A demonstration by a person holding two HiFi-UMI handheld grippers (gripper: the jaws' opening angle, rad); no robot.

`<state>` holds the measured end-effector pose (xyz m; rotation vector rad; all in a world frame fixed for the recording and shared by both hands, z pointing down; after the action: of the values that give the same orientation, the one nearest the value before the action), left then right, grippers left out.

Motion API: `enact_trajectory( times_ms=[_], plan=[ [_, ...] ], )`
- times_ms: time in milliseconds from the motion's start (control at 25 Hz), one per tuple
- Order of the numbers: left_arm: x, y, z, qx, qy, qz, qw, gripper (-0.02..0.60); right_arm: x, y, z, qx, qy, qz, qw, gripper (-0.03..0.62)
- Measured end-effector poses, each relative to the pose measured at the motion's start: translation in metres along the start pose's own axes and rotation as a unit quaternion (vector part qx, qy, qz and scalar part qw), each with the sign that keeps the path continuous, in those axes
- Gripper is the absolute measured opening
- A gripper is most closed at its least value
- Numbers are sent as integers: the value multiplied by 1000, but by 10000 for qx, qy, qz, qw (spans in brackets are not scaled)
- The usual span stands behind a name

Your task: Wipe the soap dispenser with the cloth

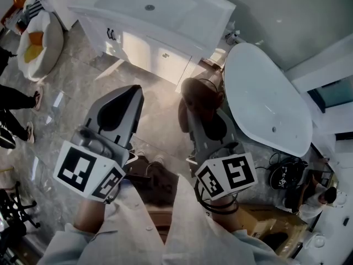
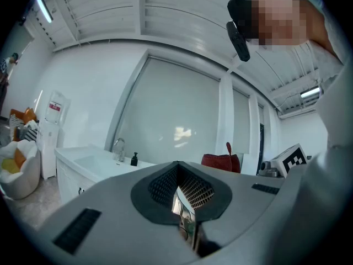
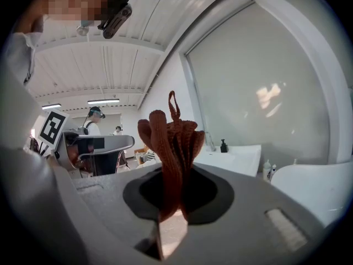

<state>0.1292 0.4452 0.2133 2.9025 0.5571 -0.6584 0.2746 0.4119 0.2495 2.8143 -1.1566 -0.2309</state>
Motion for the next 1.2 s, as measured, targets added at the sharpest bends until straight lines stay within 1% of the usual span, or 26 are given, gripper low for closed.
enact_trajectory(
  times_ms=[400,640,840,1000,1200],
  plan=[
    [19,-15,-9,145,45,301,9994,-3,5,-21,-6,94,4,218,9997,55],
    [19,-18,-11,177,83,423,9989,-3,7,-21,-11,81,35,288,9995,55],
    [6,-21,-10,238,54,479,9986,-3,4,-13,-11,94,-6,285,9995,55],
    [-8,-20,-4,274,64,408,9988,-3,-2,-2,-10,87,-51,216,9997,55],
    [-33,-17,12,258,59,285,9992,-3,-13,23,0,85,-74,108,9999,55]
  ],
)
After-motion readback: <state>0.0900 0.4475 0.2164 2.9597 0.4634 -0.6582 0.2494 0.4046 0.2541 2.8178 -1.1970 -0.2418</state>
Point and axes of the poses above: the fingertips, and each gripper's own axes: y forward along the fingers, x to its right, z out of its top, the point moved 3 cm from there along -y, backward along the fingers, and after that the axes turned 15 degrees about -y, right-handed, at the moved point
